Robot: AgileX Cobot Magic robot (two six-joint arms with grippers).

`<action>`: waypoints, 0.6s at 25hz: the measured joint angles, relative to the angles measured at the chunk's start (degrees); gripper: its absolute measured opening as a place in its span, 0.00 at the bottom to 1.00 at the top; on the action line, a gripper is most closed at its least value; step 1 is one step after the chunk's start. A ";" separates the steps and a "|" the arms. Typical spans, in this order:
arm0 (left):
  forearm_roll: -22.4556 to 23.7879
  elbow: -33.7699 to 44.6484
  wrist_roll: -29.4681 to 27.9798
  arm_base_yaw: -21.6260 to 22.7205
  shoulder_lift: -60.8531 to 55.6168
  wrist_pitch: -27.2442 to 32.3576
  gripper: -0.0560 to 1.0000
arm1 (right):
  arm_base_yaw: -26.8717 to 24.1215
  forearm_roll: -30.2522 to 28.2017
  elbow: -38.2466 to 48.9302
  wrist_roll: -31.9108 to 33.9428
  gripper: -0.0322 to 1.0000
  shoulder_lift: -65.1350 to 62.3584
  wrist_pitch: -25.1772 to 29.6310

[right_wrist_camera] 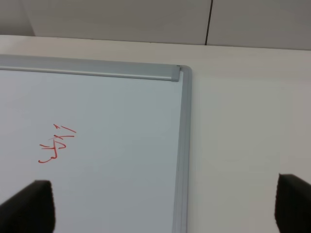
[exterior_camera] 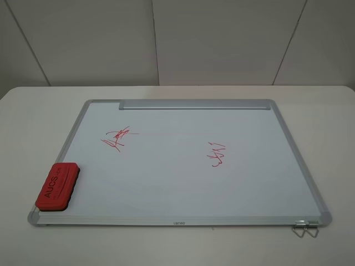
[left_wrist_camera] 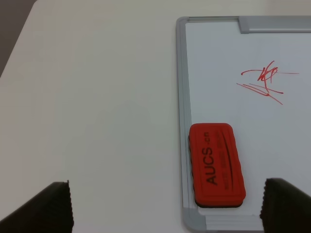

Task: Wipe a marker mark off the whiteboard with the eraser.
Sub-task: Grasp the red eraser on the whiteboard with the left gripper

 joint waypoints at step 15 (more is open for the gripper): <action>0.00 0.00 0.00 0.00 0.00 0.00 0.79 | 0.00 0.00 0.00 0.00 0.83 0.00 0.00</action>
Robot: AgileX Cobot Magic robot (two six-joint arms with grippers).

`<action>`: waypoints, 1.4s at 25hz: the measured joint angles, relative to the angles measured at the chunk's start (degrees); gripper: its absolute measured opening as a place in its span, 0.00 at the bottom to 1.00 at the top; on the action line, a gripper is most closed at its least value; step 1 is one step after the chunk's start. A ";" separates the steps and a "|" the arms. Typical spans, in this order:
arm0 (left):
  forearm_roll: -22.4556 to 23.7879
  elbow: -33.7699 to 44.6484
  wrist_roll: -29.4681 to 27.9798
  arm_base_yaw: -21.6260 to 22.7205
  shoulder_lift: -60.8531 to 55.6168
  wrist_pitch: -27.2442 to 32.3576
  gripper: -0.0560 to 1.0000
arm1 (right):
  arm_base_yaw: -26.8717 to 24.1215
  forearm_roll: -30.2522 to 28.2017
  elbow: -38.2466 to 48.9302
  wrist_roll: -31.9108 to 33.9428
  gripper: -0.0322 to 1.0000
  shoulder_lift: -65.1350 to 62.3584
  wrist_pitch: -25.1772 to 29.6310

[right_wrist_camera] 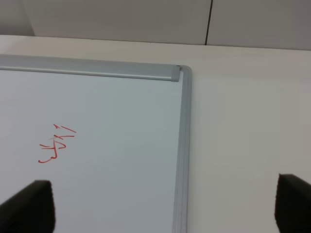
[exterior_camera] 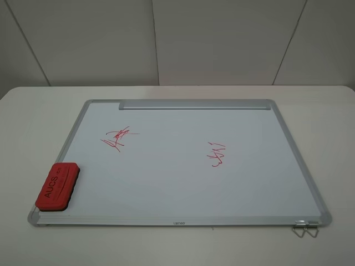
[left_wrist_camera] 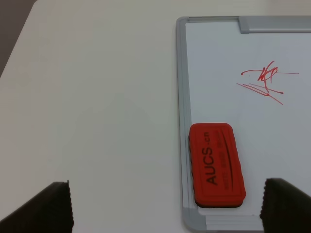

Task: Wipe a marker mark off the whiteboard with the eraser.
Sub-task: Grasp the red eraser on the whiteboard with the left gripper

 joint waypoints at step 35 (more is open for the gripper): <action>1.23 -0.18 -0.13 -0.10 11.70 -0.10 0.79 | 0.00 0.00 0.00 0.00 0.83 0.00 0.00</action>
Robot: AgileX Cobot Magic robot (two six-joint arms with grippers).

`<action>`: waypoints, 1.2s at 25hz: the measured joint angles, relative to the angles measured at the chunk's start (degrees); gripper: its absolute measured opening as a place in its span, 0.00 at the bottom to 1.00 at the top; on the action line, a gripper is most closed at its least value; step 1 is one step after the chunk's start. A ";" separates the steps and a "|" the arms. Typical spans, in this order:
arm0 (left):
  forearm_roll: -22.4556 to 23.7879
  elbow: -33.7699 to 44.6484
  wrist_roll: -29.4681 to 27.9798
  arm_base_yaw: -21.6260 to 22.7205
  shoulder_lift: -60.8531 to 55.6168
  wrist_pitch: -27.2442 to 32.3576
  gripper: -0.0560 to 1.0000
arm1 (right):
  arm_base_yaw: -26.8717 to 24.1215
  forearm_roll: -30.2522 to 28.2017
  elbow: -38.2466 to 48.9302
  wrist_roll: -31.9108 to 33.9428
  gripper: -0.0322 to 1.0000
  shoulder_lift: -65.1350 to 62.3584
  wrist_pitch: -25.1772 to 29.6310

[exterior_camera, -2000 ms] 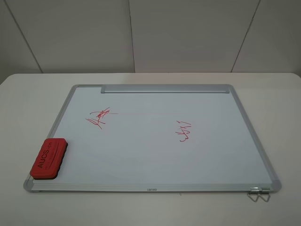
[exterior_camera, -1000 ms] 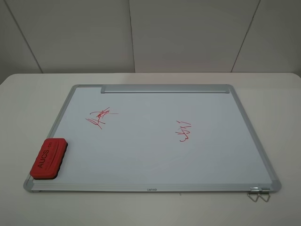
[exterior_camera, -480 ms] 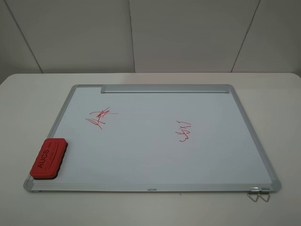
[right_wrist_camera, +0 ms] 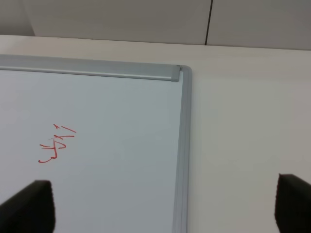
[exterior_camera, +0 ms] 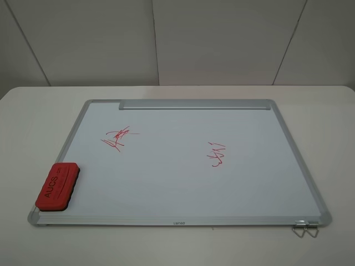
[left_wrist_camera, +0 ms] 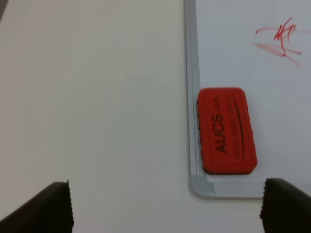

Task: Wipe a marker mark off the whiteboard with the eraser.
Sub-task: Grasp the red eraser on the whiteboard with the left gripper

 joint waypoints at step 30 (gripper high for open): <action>-1.15 -14.42 -14.65 -18.09 73.83 -22.57 0.79 | 0.00 0.00 0.00 0.00 0.83 0.00 0.00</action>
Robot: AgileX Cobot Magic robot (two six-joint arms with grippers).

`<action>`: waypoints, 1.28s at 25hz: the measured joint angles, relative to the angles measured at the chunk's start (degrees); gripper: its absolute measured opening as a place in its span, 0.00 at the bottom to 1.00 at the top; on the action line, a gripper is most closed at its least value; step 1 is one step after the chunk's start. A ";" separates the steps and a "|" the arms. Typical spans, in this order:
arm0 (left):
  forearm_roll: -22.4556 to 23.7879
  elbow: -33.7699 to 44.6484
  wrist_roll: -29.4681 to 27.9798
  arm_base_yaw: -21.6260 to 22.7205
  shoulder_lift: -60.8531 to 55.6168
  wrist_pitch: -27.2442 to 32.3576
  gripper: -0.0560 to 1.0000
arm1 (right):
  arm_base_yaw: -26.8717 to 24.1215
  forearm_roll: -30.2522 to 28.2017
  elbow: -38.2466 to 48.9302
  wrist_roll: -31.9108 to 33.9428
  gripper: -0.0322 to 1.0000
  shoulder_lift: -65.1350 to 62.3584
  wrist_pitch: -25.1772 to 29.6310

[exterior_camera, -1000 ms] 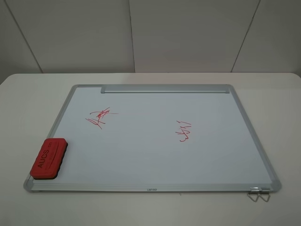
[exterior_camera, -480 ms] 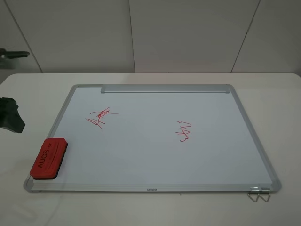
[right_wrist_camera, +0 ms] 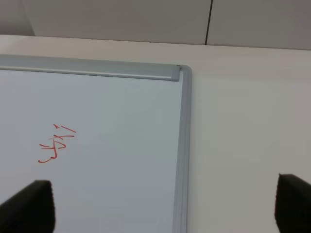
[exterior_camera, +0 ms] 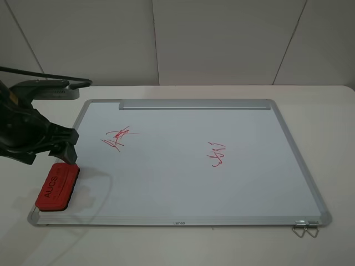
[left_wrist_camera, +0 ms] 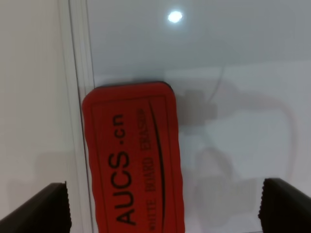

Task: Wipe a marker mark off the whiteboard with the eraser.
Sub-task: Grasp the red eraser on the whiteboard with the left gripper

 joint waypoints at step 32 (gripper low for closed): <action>5.56 7.74 -9.05 -0.39 6.31 -13.09 0.79 | 0.00 0.00 0.00 0.00 0.83 0.00 0.00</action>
